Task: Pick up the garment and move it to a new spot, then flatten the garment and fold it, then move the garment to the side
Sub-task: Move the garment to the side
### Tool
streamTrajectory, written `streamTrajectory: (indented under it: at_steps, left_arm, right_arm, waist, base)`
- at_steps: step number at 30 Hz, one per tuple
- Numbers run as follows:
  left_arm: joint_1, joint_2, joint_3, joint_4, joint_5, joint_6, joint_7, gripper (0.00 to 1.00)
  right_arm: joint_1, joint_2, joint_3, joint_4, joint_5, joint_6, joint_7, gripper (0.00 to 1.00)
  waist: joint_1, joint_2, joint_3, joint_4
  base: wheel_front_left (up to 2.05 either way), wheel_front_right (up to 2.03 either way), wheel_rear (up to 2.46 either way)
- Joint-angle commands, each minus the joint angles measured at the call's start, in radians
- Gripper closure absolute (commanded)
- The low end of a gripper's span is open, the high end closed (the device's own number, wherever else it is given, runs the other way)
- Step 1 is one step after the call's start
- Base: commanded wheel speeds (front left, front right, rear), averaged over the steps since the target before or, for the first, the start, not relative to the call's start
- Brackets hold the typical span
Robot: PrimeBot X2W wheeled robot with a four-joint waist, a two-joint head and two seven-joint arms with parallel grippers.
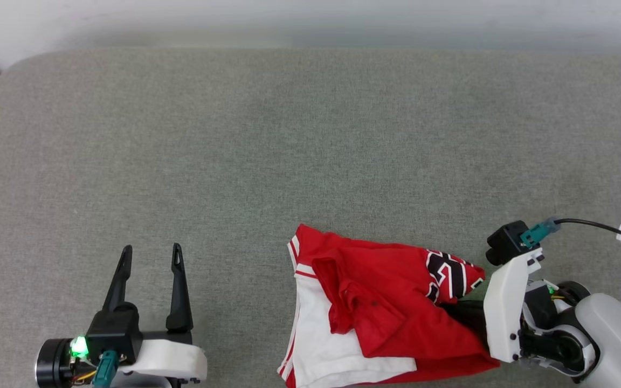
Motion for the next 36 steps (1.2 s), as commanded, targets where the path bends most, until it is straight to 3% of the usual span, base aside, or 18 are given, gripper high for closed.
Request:
streamTrajectory:
  at_steps: [1, 12, 21, 29, 36]
  left_arm:
    - [0.016, -0.001, 0.002, -0.002, -0.004, 0.006, -0.002, 0.0]
    - [0.08, -0.001, 0.04, -0.018, -0.011, 0.031, -0.002, 0.0]
    - [0.069, -0.001, 0.071, -0.061, -0.004, 0.032, -0.002, 0.0]
    - [0.011, 0.014, 0.069, -0.095, 0.013, 0.016, -0.002, 0.0]
    - [-0.073, 0.056, 0.084, -0.13, 0.022, -0.001, -0.002, 0.0]
  right_arm:
    - [-0.017, 0.002, 0.02, -0.014, 0.009, -0.001, -0.017, 1.0]
    - [-0.148, -0.137, 0.109, -0.176, -0.021, -0.001, -0.067, 1.0]
    - [-0.242, -0.277, 0.103, -0.262, -0.051, -0.001, -0.047, 1.0]
    - [-0.305, -0.393, 0.028, -0.181, -0.125, -0.001, -0.08, 1.0]
    - [-0.399, -0.409, -0.051, -0.018, -0.221, -0.001, -0.135, 1.0]
  waist:
    - [-0.0001, -0.0001, -0.028, -0.007]
    - [-0.0001, -0.0001, -0.114, -0.105]
    - [-0.0001, -0.0001, -0.066, -0.23]
    - [-0.0001, -0.0001, 0.06, -0.305]
    - [-0.0001, -0.0001, 0.208, -0.325]
  base:
    - [0.0, 0.0, 0.0]
    - [0.0, 0.0, 0.0]
    - [0.0, 0.0, 0.0]
    - [0.0, 0.0, 0.0]
    - [0.0, 0.0, 0.0]
